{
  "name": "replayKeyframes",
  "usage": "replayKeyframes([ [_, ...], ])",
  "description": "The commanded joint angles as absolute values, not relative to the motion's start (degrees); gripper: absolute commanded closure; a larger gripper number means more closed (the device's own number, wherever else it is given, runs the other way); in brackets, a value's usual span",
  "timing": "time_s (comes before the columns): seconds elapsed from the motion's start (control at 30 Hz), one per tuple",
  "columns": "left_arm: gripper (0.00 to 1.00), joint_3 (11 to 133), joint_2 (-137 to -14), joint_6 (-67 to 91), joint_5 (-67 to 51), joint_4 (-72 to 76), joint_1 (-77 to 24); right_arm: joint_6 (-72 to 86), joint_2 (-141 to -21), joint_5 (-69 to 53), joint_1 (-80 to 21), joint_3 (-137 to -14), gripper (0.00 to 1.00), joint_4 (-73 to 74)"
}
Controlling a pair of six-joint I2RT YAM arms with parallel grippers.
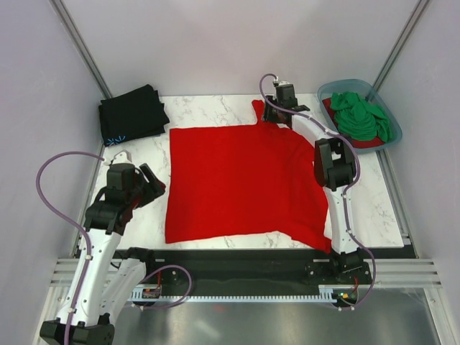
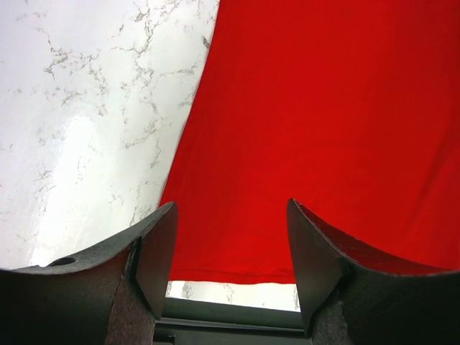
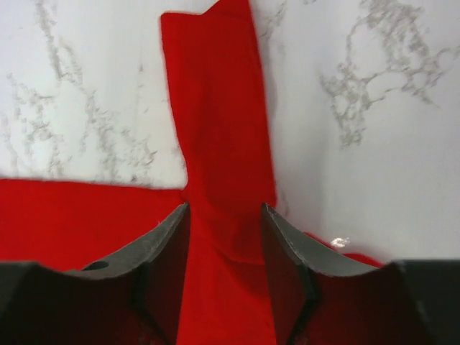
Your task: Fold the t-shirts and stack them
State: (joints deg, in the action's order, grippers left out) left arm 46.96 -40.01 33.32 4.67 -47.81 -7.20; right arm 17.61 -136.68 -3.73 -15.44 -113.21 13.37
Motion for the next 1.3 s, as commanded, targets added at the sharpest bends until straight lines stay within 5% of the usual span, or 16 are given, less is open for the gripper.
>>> replayKeyframes([
  [0.0,0.31,47.2,-40.3,32.1,6.2,-46.4,-7.1,13.0,-140.2,4.1,-14.5,-120.1,0.52,17.0],
  [0.17,0.31,47.1,-40.6,32.0,6.2,-46.4,-7.2,9.5,-145.5,12.1,-11.0,-131.2,0.71,23.1],
  [0.27,0.31,47.2,-40.6,32.0,6.1,-46.4,-7.1,11.2,-145.8,14.8,-9.1,-133.4,0.92,23.1],
  [0.53,0.32,47.2,-41.1,31.9,5.9,-46.5,-7.1,12.5,-132.2,-1.6,-13.5,-118.5,0.66,18.9],
  [0.87,0.33,45.6,-43.6,34.3,4.8,-44.6,-7.2,18.1,-125.6,-4.7,-20.7,-102.0,0.63,13.4],
  [1.07,0.36,46.0,-61.1,38.1,1.3,-27.7,-7.5,18.6,-130.2,-6.0,-21.4,-104.7,0.63,15.3],
  [1.27,0.39,67.9,-93.2,40.1,0.8,-24.1,-7.6,15.7,-134.9,-3.8,-21.4,-111.3,0.63,19.2],
])
